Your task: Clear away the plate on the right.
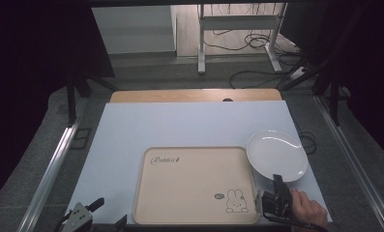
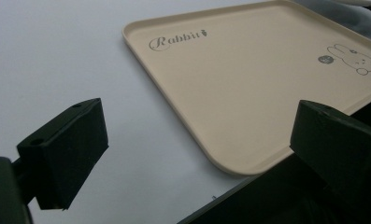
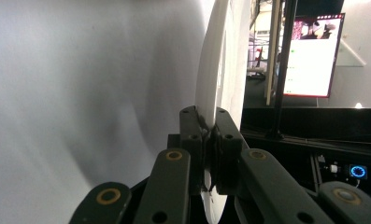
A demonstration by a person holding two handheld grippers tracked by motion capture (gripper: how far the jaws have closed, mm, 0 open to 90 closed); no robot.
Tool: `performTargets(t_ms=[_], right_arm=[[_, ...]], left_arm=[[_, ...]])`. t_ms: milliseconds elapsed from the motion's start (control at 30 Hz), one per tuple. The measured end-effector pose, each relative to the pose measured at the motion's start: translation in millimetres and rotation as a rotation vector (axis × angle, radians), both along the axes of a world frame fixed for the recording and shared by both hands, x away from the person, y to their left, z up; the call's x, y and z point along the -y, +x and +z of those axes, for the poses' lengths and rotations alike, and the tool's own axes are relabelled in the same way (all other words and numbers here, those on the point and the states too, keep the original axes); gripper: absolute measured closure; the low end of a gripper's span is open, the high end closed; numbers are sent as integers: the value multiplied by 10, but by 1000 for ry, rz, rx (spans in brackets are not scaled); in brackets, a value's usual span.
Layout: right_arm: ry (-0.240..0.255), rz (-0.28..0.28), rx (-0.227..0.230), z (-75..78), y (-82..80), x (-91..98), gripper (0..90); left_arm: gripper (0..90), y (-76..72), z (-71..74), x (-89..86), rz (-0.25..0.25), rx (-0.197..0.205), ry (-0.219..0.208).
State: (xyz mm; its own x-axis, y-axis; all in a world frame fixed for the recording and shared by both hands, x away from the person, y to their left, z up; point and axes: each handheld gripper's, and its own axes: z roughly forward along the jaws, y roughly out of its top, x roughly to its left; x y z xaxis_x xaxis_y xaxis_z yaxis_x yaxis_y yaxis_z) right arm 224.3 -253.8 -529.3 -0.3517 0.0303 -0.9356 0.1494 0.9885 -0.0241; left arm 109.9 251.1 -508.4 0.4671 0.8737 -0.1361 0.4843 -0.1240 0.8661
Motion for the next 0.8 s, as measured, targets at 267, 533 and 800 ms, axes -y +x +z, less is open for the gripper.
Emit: performTargets(t_ms=[267, 533, 800], right_arm=[[24, 77, -34, 22, -4, -65, 851], [8, 101, -27, 70, -76, -220, 850], [7, 150, -25, 99, -144, -381, 849]], left_arm=[[37, 1, 0, 1, 0, -1, 1], [37, 3, -1, 1, 0, -3, -1], [37, 5, -2, -2, 0, -4, -2]])
